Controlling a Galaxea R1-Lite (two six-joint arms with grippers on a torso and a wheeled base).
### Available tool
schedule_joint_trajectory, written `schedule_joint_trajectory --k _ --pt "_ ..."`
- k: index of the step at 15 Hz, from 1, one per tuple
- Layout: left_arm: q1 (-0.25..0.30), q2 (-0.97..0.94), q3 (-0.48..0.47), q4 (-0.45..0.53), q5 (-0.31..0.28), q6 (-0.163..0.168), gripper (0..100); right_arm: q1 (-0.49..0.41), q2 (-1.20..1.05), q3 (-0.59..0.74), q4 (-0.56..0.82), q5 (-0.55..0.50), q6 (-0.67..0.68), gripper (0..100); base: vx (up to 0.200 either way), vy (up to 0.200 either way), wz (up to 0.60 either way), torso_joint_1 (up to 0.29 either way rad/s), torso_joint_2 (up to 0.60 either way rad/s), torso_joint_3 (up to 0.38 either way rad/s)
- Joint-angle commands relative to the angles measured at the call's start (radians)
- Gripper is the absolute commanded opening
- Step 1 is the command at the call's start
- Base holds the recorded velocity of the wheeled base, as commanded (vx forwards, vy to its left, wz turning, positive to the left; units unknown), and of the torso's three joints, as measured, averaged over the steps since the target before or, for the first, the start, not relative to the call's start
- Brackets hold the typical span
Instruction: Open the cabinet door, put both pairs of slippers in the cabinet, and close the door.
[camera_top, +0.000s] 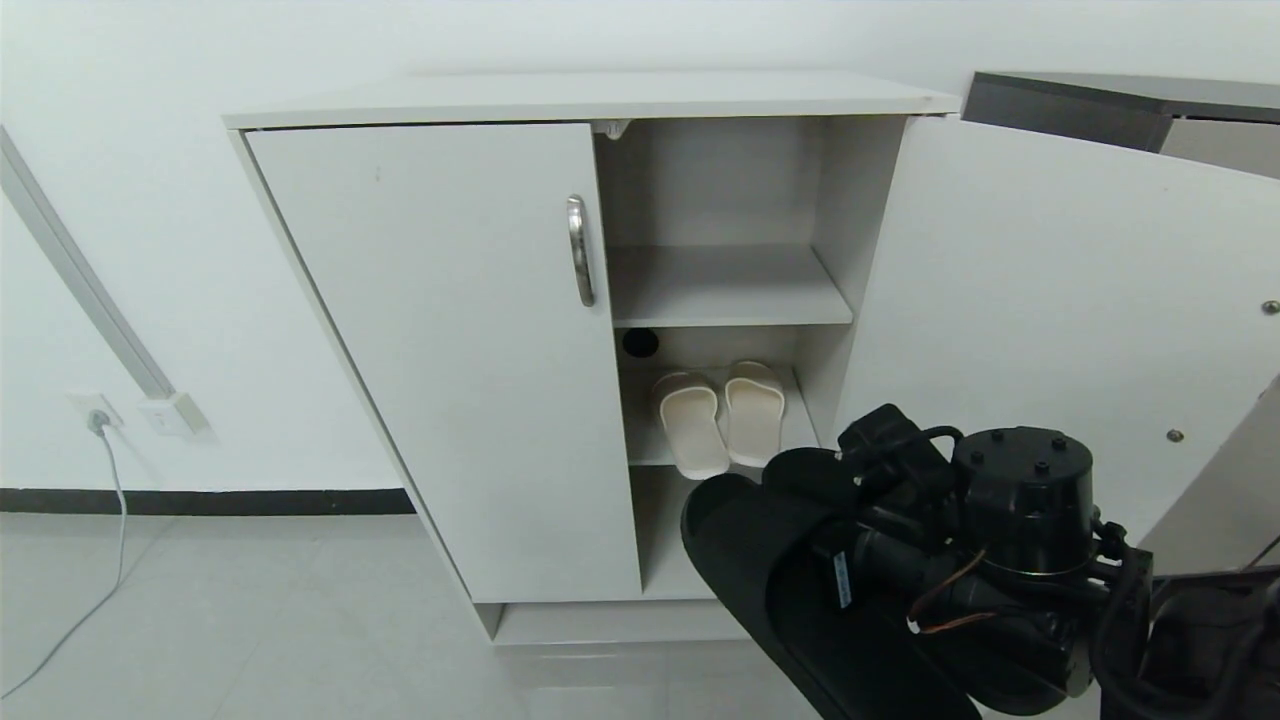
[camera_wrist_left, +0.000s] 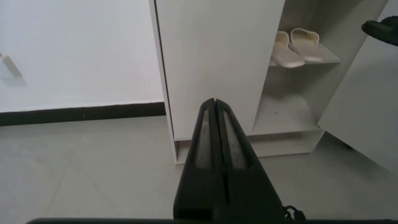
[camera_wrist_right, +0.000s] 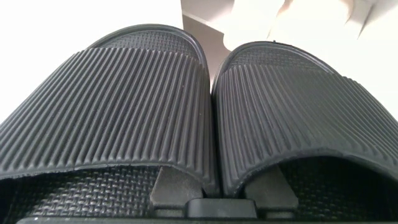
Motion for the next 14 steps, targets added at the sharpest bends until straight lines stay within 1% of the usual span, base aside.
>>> schedule_joint_trajectory --k 1,2,3,4,5,6,7,8,9,10,12,14 --pt "-0.001 0.001 0.000 0.000 0.000 0.000 0 0.021 0.000 0.007 -0.010 -0.006 -0.018 0 0.000 0.000 0.00 0.000 0.00 0.000" --pt "-0.001 0.001 0.000 0.000 0.000 0.000 0 0.036 0.000 0.000 -0.018 -0.017 -0.021 0 0.000 0.000 0.00 0.000 0.00 0.000" --pt "0.000 0.001 0.000 0.000 0.000 0.000 0 0.065 0.009 -0.045 0.002 -0.115 -0.019 0 0.000 0.000 0.00 0.000 0.00 0.000" --pt "0.000 0.001 0.000 0.000 0.000 0.000 0 0.114 0.034 -0.135 0.062 -0.287 0.013 0 0.000 0.000 0.00 0.000 0.00 0.000" --pt "0.000 0.001 0.000 0.000 0.000 0.000 0 0.145 0.046 -0.231 0.142 -0.402 0.067 0 0.000 0.000 0.00 0.000 0.00 0.000" --pt "0.000 0.001 0.000 0.000 0.000 0.000 0 0.176 0.055 -0.350 0.274 -0.508 0.133 0 0.000 0.000 0.00 0.000 0.00 0.000" --pt "-0.001 0.001 0.000 0.000 0.000 0.000 0 0.197 0.060 -0.468 0.430 -0.585 0.203 0 0.000 0.000 0.00 0.000 0.00 0.000" --pt "0.000 0.001 0.000 0.000 0.000 0.000 0 0.209 0.063 -0.573 0.559 -0.634 0.258 0 0.000 0.000 0.00 0.000 0.00 0.000" --pt "0.000 0.001 0.000 0.000 0.000 0.000 0 0.214 0.065 -0.659 0.659 -0.657 0.298 0 0.000 0.000 0.00 0.000 0.00 0.000" --pt "-0.001 0.001 0.000 0.000 0.000 0.000 0 0.213 0.066 -0.720 0.709 -0.675 0.306 0 0.000 0.000 0.00 0.000 0.00 0.000" --pt "-0.001 0.001 0.000 0.000 0.000 0.000 0 0.190 0.069 -0.770 0.723 -0.681 0.280 0 0.000 0.000 0.00 0.000 0.00 0.000" --pt "-0.001 0.001 0.000 0.000 0.000 0.000 0 0.185 0.077 -0.772 0.716 -0.678 0.269 0 0.000 0.000 0.00 0.000 0.00 0.000"
